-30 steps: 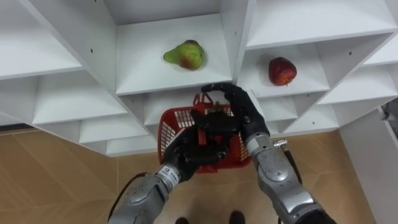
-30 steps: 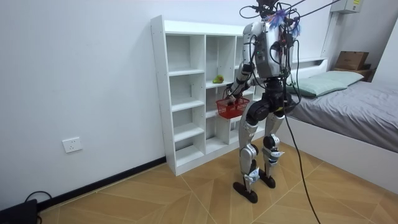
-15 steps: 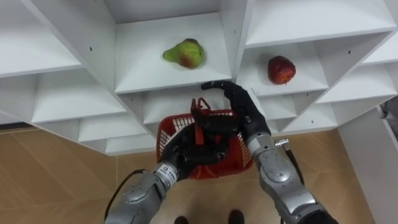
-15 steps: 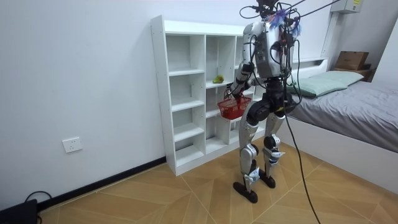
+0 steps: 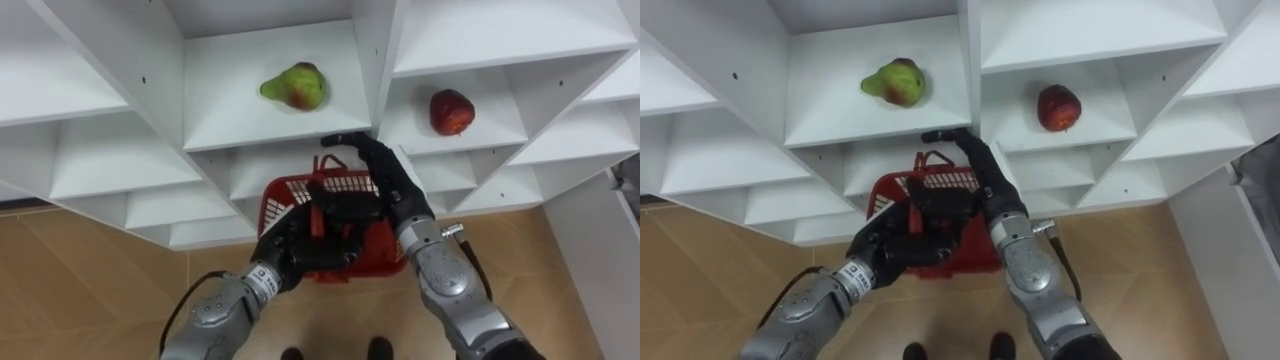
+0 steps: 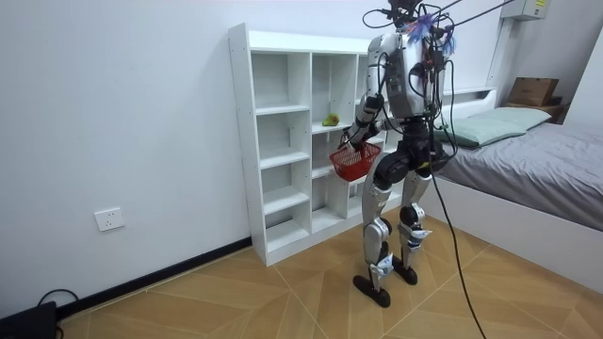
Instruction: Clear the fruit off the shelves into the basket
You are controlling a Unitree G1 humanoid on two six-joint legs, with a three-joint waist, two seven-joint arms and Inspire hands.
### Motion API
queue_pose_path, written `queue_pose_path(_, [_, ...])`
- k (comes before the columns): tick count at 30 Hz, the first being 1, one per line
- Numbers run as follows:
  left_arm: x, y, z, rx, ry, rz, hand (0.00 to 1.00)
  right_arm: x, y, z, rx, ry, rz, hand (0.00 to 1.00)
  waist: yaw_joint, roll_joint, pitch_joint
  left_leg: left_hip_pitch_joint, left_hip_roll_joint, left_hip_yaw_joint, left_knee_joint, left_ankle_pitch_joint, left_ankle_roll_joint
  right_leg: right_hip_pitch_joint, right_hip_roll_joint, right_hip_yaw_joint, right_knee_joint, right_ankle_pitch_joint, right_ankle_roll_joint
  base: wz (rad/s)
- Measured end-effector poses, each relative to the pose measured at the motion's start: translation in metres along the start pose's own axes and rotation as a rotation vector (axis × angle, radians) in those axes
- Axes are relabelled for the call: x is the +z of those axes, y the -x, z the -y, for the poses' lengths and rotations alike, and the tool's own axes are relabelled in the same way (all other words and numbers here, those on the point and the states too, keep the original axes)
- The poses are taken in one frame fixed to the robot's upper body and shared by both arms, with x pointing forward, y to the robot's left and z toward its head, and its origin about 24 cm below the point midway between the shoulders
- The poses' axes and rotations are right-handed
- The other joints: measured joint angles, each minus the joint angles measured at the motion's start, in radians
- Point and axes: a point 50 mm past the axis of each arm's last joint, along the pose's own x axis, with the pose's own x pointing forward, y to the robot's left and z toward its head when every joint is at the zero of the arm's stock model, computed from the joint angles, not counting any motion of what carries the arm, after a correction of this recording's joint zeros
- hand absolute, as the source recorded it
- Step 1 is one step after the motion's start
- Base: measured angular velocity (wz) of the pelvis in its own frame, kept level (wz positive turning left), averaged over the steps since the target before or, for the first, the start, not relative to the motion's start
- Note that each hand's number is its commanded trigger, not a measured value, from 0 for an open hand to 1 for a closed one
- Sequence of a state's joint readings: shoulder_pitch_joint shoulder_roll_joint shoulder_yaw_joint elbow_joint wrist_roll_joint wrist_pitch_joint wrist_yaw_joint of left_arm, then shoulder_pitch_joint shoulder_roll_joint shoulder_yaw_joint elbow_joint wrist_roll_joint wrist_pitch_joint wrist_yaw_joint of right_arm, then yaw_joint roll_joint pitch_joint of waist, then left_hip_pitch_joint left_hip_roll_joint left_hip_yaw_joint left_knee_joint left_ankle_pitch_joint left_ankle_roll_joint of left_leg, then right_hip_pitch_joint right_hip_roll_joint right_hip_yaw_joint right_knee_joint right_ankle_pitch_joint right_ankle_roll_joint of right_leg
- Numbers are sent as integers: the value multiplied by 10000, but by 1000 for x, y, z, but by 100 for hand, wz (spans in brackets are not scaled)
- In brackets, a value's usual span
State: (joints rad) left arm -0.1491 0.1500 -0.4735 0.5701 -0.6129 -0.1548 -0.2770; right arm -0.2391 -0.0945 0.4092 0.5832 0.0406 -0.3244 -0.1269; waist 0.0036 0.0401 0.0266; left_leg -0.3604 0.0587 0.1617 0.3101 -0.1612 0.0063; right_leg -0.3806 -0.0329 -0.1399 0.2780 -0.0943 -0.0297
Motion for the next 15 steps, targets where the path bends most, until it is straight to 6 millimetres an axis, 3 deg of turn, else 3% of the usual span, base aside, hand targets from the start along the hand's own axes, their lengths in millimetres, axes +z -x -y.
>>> queue_pose_path(15, [-17, 12, -2, -72, -1063, -808, 100, -19, 17, 0, 224, 86, -683, 0, 43, -3, 10, 254, -16, 27, -98, 1, -4, 211, 13, 12, -46, 0, 14, -1])
